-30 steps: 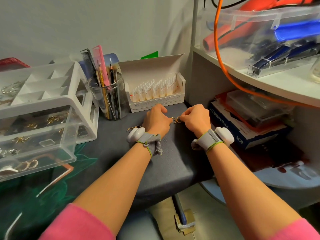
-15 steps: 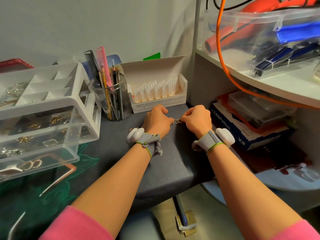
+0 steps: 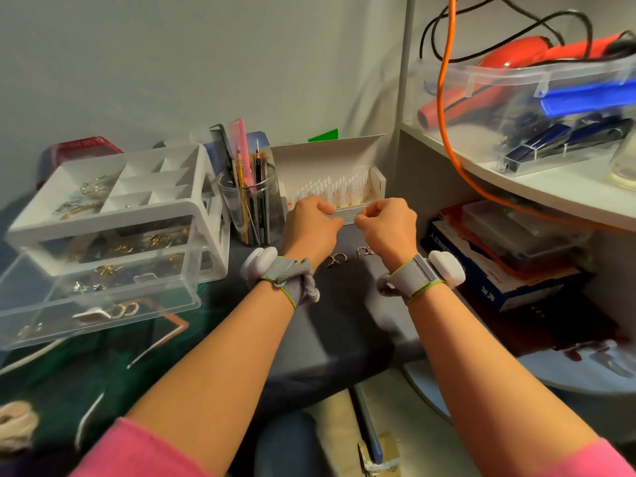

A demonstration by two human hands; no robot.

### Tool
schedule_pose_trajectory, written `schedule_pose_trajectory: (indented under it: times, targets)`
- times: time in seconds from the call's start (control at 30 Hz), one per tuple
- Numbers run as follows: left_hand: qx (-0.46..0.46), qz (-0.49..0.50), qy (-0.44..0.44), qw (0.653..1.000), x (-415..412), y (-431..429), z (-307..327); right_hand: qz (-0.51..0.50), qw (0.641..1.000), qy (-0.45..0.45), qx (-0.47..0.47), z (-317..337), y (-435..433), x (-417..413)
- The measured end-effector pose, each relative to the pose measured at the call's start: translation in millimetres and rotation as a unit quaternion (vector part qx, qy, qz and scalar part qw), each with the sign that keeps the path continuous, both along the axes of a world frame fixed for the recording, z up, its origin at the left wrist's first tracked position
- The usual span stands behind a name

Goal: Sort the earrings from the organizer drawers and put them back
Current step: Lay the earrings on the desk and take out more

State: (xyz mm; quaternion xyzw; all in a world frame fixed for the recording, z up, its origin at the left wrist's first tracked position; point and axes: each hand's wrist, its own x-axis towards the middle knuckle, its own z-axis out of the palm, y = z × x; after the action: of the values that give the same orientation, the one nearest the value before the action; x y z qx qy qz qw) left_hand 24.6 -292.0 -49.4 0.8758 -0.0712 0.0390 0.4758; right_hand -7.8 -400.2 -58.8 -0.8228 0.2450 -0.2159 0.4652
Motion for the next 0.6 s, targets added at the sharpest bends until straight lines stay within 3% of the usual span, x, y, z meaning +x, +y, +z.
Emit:
schedule_pose_trajectory:
  times: [0.4, 0.6]
  targets:
    - [-0.053, 0.038, -0.075, 0.995, -28.1, 69.9, 55.4, 0.076, 0.993, -0.088, -0.01, 52.4, 63.9, -16.4]
    - [-0.018, 0.082, -0.093, 0.992, -38.4, 109.2, 66.1, 0.104, 0.989, -0.104, -0.015, 65.7, 97.7, -19.7]
